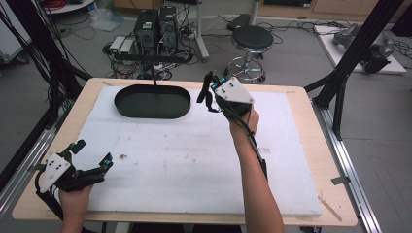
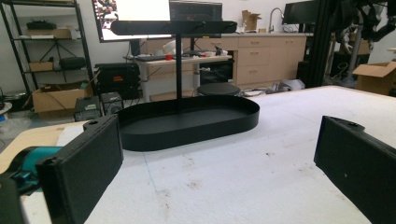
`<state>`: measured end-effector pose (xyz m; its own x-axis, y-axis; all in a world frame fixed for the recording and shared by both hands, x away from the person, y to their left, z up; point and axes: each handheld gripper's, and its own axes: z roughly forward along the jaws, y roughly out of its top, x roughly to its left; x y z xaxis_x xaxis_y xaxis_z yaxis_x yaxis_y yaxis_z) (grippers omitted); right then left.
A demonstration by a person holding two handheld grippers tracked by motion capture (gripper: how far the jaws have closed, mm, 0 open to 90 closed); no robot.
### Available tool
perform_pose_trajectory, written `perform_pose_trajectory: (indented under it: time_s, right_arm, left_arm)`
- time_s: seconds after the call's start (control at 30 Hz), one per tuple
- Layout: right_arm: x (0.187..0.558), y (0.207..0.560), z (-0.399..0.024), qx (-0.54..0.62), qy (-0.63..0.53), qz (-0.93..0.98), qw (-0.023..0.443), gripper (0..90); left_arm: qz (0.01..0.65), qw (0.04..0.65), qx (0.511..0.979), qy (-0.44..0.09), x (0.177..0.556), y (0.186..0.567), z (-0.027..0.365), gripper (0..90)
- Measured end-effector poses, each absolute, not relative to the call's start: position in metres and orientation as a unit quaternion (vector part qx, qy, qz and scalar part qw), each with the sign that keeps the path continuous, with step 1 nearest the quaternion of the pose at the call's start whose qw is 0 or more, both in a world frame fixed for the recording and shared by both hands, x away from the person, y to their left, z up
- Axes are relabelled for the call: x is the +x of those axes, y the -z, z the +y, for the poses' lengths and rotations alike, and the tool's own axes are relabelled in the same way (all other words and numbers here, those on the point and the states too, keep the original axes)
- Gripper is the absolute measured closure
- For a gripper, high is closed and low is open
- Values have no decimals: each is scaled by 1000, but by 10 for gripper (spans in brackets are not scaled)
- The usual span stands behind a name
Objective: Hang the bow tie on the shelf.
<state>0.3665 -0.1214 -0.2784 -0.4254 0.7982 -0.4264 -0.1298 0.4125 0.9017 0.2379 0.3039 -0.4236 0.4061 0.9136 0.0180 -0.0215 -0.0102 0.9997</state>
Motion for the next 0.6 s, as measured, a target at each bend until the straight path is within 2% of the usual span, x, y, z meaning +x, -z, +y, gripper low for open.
perform_pose_trajectory:
  time_s: [0.6]
  right_arm:
    - [427,267,-41,214,-517,685,466,890]
  left_arm:
    - [384,600,582,-393,242,426,310,17]
